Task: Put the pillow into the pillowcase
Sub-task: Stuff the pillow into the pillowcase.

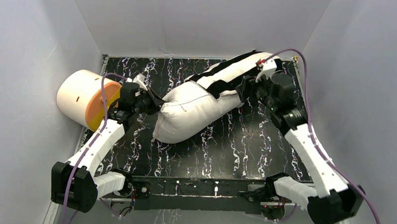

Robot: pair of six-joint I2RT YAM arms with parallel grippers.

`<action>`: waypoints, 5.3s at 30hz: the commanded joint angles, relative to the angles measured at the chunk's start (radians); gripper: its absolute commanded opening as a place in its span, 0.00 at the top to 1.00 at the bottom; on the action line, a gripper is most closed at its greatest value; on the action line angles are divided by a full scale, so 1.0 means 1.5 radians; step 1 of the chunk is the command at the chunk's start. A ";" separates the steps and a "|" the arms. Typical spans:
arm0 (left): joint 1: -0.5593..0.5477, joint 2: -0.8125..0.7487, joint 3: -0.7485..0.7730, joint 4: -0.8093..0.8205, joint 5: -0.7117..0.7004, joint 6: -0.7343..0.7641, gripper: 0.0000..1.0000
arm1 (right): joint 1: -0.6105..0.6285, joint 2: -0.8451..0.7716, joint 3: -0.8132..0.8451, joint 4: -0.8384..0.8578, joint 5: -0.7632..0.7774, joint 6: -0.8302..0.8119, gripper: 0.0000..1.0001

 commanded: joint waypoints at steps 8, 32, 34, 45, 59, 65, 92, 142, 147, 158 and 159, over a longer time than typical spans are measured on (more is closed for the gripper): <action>0.024 0.015 -0.015 0.005 -0.009 -0.008 1.00 | 0.001 -0.106 -0.146 0.069 -0.031 -0.228 0.43; 0.025 0.008 -0.003 0.026 0.007 -0.022 1.00 | 0.096 0.001 -0.111 0.220 -0.131 -0.261 1.00; 0.024 0.011 0.002 0.027 0.010 -0.023 1.00 | 0.161 0.001 -0.081 0.188 -0.161 -0.255 1.00; 0.021 0.006 0.001 0.020 -0.031 -0.043 1.00 | 0.327 0.054 0.020 0.179 -0.213 -0.209 1.00; 0.019 -0.036 0.109 -0.162 -0.173 0.087 0.64 | 0.182 0.250 0.118 0.172 -0.196 -0.158 0.93; 0.019 -0.040 0.240 -0.259 -0.296 0.228 0.43 | 0.172 0.372 0.244 0.079 -0.201 -0.197 0.82; -0.200 0.175 0.186 0.154 -0.079 0.259 0.43 | 0.065 0.159 -0.086 0.237 -0.068 -0.199 0.46; -0.227 0.274 0.074 0.346 -0.166 0.296 0.46 | 0.123 0.096 -0.260 0.221 -0.008 0.054 0.47; -0.287 0.181 0.097 0.201 -0.255 0.455 0.40 | 0.089 0.114 -0.289 0.293 -0.072 0.074 0.45; -0.393 0.212 0.055 0.206 -0.366 0.633 0.30 | 0.089 0.221 -0.325 0.539 -0.076 0.141 0.44; -0.397 0.237 0.058 0.223 -0.392 0.643 0.29 | 0.089 0.230 -0.321 0.550 -0.069 0.144 0.44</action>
